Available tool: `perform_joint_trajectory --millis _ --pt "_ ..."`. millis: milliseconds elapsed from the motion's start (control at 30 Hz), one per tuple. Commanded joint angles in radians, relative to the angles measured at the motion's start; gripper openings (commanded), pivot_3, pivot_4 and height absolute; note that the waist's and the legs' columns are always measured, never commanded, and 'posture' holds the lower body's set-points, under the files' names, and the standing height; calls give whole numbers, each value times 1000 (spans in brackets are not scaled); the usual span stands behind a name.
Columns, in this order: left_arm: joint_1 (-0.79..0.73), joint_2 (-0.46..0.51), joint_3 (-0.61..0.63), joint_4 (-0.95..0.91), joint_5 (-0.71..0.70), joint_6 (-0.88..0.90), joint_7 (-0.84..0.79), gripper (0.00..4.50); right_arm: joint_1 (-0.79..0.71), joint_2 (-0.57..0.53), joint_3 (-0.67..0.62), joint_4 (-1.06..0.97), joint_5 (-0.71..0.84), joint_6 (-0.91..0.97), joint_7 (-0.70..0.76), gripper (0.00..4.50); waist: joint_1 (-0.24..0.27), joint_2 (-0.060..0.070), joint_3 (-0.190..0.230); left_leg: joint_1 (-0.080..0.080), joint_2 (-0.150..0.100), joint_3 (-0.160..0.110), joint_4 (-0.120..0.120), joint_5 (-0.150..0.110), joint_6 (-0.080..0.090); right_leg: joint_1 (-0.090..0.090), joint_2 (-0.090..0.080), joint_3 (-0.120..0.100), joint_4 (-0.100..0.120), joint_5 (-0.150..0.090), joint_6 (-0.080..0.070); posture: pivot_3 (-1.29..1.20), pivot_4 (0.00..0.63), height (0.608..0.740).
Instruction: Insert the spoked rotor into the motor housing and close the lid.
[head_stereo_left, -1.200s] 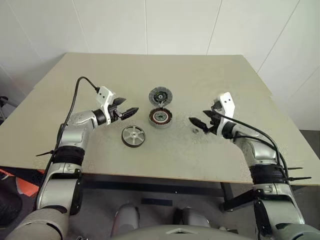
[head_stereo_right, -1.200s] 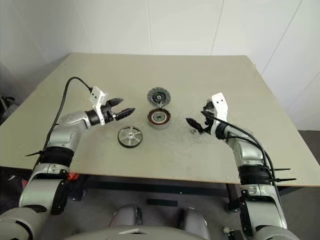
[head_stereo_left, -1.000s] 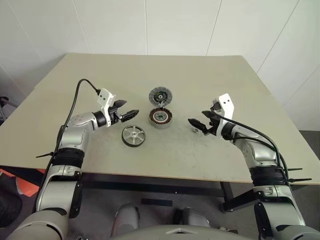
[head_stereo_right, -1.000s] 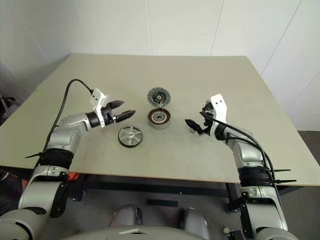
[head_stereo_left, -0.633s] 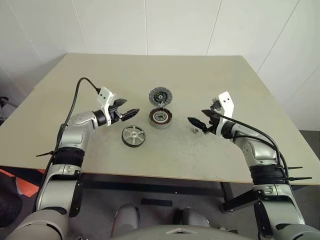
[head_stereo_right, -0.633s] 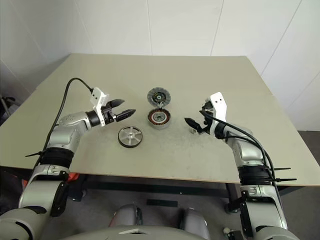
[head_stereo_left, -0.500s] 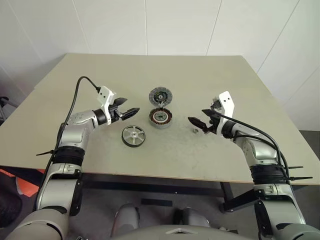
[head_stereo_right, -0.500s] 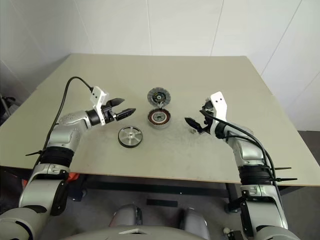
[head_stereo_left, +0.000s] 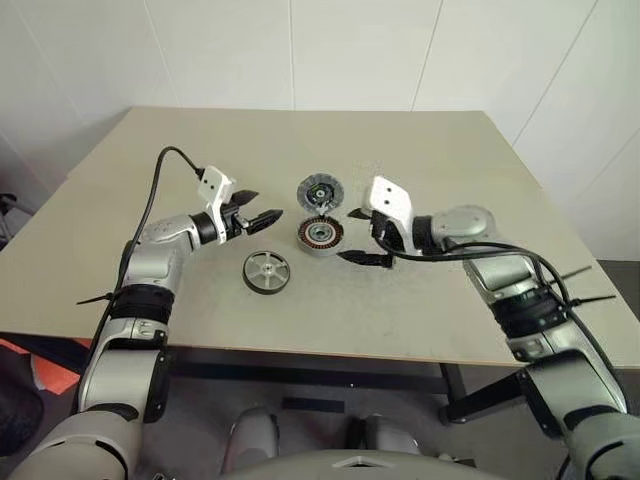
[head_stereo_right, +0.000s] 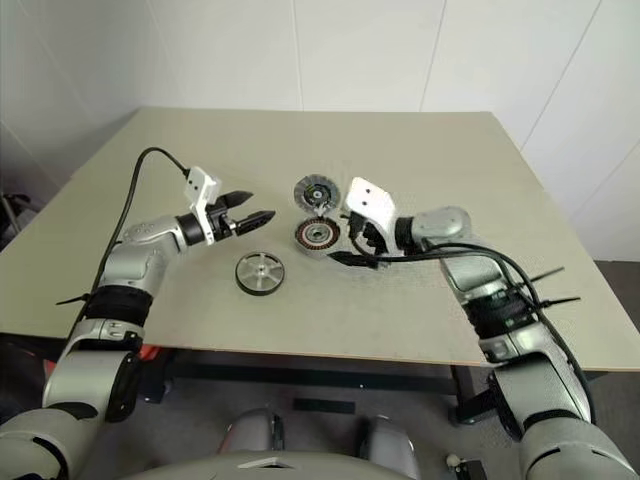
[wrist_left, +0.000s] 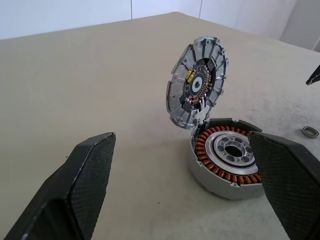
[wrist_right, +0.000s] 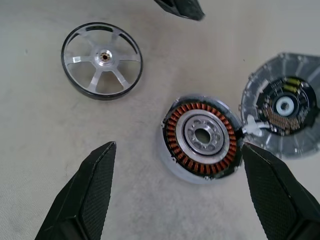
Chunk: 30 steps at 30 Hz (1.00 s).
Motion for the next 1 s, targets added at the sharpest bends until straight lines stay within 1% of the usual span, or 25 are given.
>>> perform_joint_trajectory --millis 33,167,333,433,633,733,967,1000 --pt "-19 11 12 -30 -13 -6 -4 4500 -94 11 66 125 -81 -165 68 4487 0 0 0 0 0 0 0 0 0 0 0 0 0 0 0 0 0 740" --pt "19 9 26 -75 -24 6 22 4500 -191 71 157 376 -198 -388 91 4487 -4 0 0 -1 0 0 0 0 0 -1 0 0 0 0 -1 0 0 740" --pt "83 1 35 -161 -41 34 58 4500 -268 143 205 637 -291 -570 75 4487 -7 0 0 -6 0 0 1 0 0 -5 0 0 1 1 -2 0 0 740" --pt "129 3 41 -222 -54 60 80 4500 -307 185 199 727 -303 -614 90 4487 -9 0 0 -7 0 0 1 -1 3 -6 0 0 1 1 -2 0 0 740" --pt "169 13 45 -270 -63 83 108 4500 -342 218 209 823 -351 -703 94 4487 -9 0 0 -6 1 0 2 -2 3 -6 0 0 2 1 -3 0 0 740" --pt "170 13 44 -273 -65 87 114 4500 -351 232 212 848 -375 -737 85 3873 -10 0 0 -6 2 0 4 -2 3 -5 0 0 3 1 -3 0 0 740" --pt "164 6 33 -271 -64 86 118 4500 -390 268 178 894 -384 -731 50 1460 -11 0 0 -6 2 0 6 -2 3 -5 1 0 6 1 -3 0 0 740" --pt "164 6 31 -269 -63 85 117 4500 -396 270 175 897 -386 -732 47 1460 -11 0 0 -6 2 0 6 -2 3 -6 1 0 6 1 -3 0 0 740"
